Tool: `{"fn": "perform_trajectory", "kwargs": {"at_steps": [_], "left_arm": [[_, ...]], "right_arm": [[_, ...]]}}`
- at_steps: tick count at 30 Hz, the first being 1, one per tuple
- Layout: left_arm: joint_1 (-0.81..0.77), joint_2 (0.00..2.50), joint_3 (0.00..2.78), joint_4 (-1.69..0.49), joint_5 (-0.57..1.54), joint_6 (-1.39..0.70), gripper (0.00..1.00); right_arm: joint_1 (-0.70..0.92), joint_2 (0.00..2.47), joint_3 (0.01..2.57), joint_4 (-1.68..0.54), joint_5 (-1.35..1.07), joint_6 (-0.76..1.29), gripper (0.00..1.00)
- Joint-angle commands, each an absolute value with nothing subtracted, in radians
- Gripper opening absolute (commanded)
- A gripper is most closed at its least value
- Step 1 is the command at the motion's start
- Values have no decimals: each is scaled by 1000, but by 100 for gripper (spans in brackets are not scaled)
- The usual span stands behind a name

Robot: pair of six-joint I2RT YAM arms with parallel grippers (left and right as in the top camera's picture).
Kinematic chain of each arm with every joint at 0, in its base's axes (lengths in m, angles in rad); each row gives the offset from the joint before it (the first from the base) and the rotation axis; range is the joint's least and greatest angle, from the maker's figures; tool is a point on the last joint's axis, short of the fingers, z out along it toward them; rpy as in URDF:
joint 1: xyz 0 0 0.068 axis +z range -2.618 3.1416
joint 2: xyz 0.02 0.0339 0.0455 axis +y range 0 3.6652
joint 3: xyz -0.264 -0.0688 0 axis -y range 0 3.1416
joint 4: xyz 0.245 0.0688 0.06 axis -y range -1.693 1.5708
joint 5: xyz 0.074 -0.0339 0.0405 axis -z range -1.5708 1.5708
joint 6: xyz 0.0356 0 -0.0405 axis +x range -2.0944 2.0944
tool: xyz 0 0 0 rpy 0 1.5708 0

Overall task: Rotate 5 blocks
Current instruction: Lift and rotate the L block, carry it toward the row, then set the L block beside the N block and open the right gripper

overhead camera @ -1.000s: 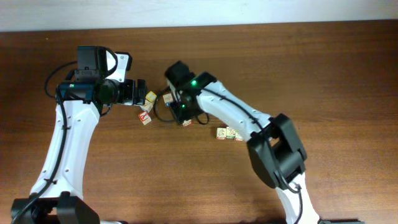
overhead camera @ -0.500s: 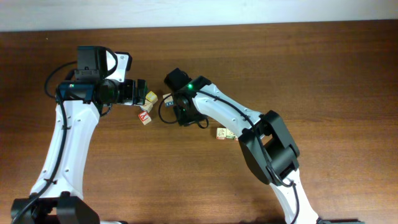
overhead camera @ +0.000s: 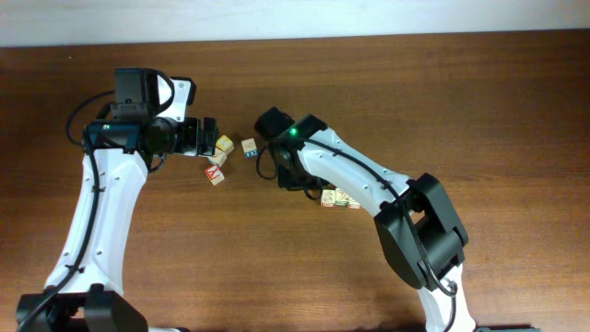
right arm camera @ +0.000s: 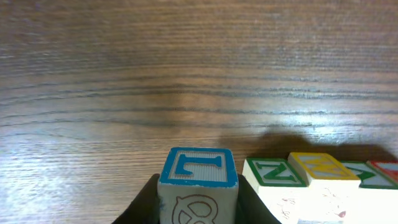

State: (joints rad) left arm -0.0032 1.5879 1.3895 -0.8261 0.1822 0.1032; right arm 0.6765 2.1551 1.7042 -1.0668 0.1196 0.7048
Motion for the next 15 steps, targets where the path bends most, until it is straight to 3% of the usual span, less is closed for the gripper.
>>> {"fn": "perform_trajectory", "kwargs": {"at_steps": [1, 15], "left_arm": [[1, 1591, 1410, -825, 178, 91, 99], [1, 1591, 1410, -825, 178, 91, 99]], "right_arm": [[669, 2150, 1658, -1034, 132, 743, 18], [654, 2150, 1603, -1013, 104, 796, 18]]}}
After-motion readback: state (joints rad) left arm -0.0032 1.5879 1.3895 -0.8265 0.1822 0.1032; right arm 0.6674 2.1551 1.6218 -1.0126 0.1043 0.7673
